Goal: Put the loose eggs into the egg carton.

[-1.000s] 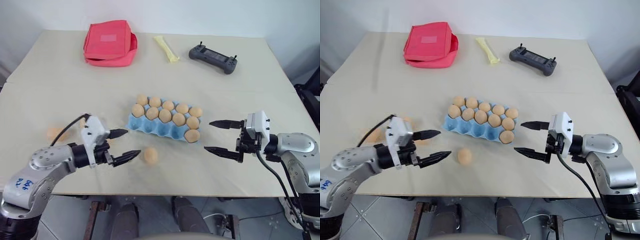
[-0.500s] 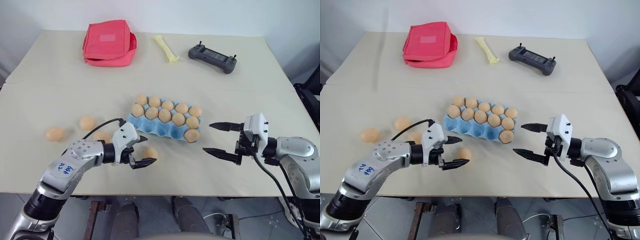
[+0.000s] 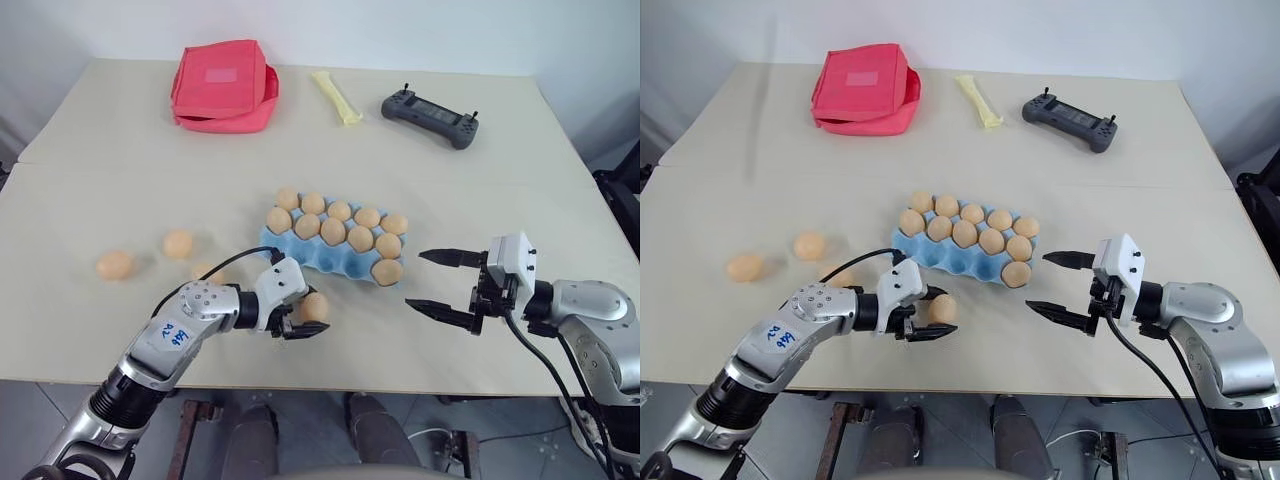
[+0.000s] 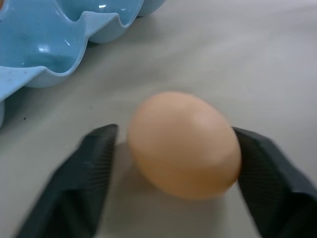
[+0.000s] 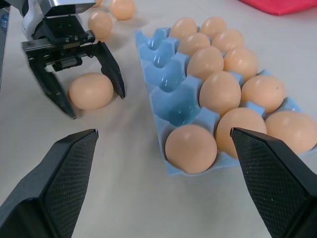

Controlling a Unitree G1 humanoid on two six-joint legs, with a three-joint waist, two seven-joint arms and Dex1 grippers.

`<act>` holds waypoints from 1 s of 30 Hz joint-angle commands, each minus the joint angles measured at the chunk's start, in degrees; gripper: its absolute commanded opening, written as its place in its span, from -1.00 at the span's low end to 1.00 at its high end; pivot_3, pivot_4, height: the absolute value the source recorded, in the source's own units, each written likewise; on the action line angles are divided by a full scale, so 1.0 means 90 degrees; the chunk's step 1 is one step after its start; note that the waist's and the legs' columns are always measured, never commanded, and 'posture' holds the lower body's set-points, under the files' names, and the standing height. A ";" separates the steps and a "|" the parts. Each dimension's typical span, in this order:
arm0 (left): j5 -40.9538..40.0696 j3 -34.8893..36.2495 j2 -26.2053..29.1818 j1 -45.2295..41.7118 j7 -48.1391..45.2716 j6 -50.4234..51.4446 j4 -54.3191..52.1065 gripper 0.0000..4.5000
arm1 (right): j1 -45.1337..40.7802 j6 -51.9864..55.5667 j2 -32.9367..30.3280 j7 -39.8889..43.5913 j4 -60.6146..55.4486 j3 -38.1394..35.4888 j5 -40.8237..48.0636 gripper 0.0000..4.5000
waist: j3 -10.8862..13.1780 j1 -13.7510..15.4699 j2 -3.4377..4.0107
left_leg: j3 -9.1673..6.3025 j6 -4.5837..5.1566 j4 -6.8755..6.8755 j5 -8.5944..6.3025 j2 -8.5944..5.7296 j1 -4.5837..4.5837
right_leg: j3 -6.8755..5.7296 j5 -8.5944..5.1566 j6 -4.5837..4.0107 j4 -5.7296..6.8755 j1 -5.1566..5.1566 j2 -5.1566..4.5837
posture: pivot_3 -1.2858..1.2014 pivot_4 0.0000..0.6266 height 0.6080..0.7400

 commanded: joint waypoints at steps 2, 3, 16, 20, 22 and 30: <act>0.0030 0.0079 -0.0057 -0.0001 -0.0042 0.0023 -0.0102 -0.08 | 0.0122 -0.0162 -0.0044 -0.0012 -0.0251 -0.0329 0.0093 1.00 | 0.0000 0.0004 0.0000 | 0.0000 0.0000 -0.0002 0.0000 0.0000 0.0000 | 0.0000 0.0004 0.0008 0.0000 -0.0001 0.0000 | 0.03 -0.52 1.00; -0.0016 0.0118 -0.0065 -0.0017 -0.0087 0.0004 -0.0113 -0.13 | 0.0147 -0.0176 -0.0048 -0.0008 -0.0253 -0.0344 0.0091 1.00 | 0.0000 0.0004 0.0000 | 0.0000 0.0000 -0.0001 0.0000 0.0000 0.0000 | 0.0000 0.0005 0.0010 0.0001 0.0000 0.0000 | 0.03 -0.52 1.00; -0.0733 0.1130 -0.1315 -0.1314 0.0299 -0.0116 0.0323 -0.21 | 0.0375 -0.0157 -0.0123 -0.0045 -0.0373 -0.0722 0.0201 1.00 | -0.0003 0.0021 0.0005 | -0.0006 0.0003 0.0009 0.0002 -0.0006 0.0000 | -0.0002 0.0014 0.0026 -0.0002 0.0011 0.0000 | 0.03 -0.52 1.00; -0.0393 0.0878 -0.1610 -0.1564 0.0335 -0.0493 0.0993 -0.21 | 0.0500 -0.0100 -0.0078 -0.0207 -0.0553 -0.0841 0.0195 1.00 | -0.0002 0.0011 0.0004 | -0.0009 0.0004 0.0002 0.0002 -0.0005 0.0000 | -0.0002 0.0027 0.0052 0.0001 0.0005 0.0003 | 0.03 -0.52 1.00; -0.0267 0.0740 -0.1755 -0.1641 0.0251 -0.0728 0.1285 -0.21 | 0.0612 -0.0067 -0.0041 -0.0335 -0.0685 -0.0898 0.0200 1.00 | -0.0002 0.0024 0.0004 | -0.0011 0.0003 0.0002 0.0002 -0.0006 -0.0001 | -0.0002 0.0027 0.0051 0.0001 0.0005 0.0004 | 0.03 -0.52 1.00; 0.0018 0.0493 -0.2146 -0.1893 0.0010 -0.1182 0.1998 -0.21 | 0.1008 0.0040 -0.0010 -0.0714 -0.1078 -0.1075 0.0249 1.00 | -0.0002 0.0029 0.0004 | -0.0010 0.0003 0.0002 0.0002 -0.0007 -0.0003 | -0.0001 0.0027 0.0051 -0.0004 0.0006 0.0003 | 0.03 -0.52 1.00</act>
